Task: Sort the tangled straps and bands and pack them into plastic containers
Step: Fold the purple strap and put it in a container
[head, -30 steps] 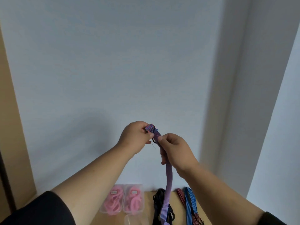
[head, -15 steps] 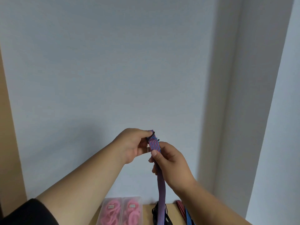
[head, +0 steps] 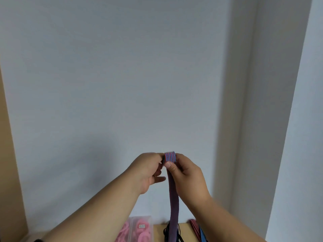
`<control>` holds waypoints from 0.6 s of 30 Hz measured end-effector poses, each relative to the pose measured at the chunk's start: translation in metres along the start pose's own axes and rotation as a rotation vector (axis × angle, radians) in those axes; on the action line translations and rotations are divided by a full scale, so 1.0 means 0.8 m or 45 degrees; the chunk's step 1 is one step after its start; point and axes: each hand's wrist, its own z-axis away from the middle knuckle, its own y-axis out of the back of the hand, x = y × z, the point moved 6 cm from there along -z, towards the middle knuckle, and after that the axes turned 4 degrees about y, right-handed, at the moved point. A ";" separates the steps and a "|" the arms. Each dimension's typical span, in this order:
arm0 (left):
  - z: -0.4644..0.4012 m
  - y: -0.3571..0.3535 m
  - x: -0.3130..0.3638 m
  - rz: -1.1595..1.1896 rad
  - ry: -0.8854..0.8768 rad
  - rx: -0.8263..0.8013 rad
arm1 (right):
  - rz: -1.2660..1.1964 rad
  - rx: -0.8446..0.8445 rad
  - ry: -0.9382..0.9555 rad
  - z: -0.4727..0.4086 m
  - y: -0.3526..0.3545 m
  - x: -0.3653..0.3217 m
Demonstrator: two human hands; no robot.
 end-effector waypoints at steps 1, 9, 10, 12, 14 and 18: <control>-0.001 0.001 -0.003 -0.052 -0.003 0.015 | 0.002 0.007 -0.005 -0.001 0.002 0.000; 0.002 -0.007 -0.001 -0.227 -0.274 -0.083 | 0.135 -0.030 -0.148 -0.011 0.014 0.018; 0.002 -0.006 0.000 -0.256 -0.324 -0.049 | 0.189 -0.068 -0.123 -0.011 0.012 0.017; 0.003 -0.003 0.004 -0.273 -0.392 0.002 | 0.265 -0.155 -0.082 -0.009 0.005 0.016; 0.003 0.000 0.005 -0.257 -0.404 0.023 | 0.274 -0.193 -0.114 -0.006 0.001 0.021; 0.005 0.004 0.001 -0.139 -0.321 0.024 | 0.161 -0.175 -0.279 0.001 -0.002 0.037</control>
